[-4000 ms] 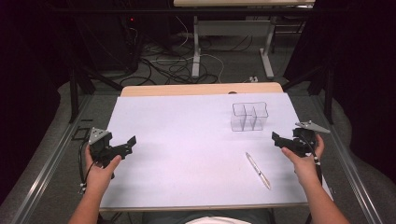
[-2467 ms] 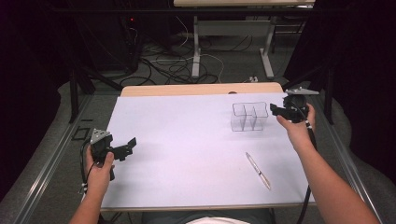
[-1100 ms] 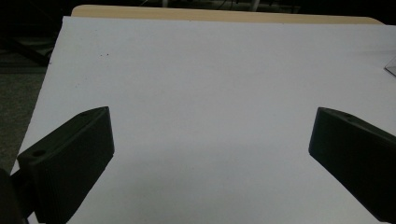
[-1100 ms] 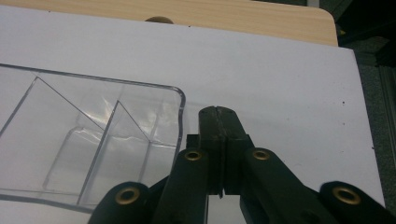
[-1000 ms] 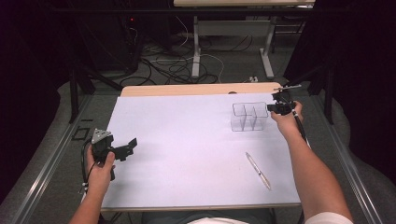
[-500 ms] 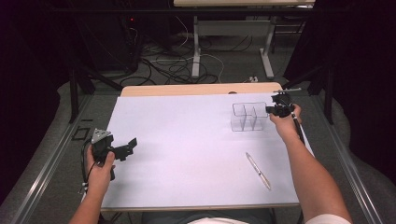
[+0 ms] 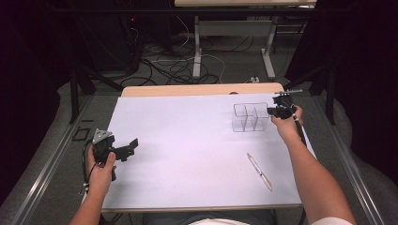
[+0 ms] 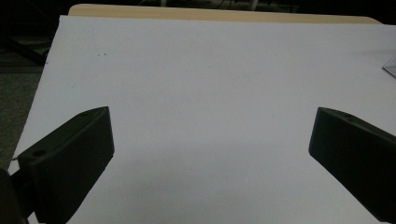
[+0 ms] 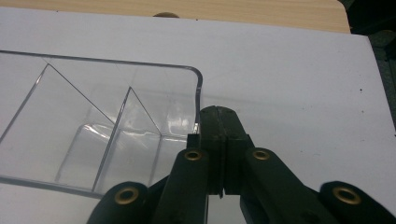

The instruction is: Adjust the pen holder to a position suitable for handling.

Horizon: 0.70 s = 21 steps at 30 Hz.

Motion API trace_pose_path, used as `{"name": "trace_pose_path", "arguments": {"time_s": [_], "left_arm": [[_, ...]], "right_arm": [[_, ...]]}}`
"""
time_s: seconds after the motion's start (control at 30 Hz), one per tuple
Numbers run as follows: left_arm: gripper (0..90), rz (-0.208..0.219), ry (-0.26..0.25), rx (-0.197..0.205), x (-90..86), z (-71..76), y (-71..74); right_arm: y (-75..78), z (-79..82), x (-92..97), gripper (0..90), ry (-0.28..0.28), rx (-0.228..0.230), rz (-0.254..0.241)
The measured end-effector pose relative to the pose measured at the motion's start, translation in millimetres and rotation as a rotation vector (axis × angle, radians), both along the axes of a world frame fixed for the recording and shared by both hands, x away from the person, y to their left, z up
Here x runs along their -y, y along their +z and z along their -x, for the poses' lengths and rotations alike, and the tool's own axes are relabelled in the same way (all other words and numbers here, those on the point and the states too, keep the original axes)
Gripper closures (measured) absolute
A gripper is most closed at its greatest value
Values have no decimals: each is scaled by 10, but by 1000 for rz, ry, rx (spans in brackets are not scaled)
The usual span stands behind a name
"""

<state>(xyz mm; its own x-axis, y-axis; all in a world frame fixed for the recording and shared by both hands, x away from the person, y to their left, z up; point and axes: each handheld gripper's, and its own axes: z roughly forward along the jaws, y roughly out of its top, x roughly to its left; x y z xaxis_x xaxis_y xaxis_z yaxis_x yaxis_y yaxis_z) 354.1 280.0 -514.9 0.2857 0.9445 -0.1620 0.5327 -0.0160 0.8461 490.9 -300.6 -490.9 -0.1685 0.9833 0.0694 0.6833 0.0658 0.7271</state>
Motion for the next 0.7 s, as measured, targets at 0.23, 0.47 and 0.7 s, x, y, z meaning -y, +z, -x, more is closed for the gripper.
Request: {"name": "trace_pose_path", "arguments": {"time_s": [0.23, 0.47, 0.7], "left_arm": [[1, -3, -2, 0, 4, -5, -4], [1, -4, -7, -6, 8, -7, -4], [1, 1, -5, -5, 13, -13, -12]], "right_arm": [[0, 28, -132, 900, 37, -3, 4], [-4, 63, -336, 900, 72, -6, -5], [-10, 99, -517, 900, 91, -13, -23]]}}
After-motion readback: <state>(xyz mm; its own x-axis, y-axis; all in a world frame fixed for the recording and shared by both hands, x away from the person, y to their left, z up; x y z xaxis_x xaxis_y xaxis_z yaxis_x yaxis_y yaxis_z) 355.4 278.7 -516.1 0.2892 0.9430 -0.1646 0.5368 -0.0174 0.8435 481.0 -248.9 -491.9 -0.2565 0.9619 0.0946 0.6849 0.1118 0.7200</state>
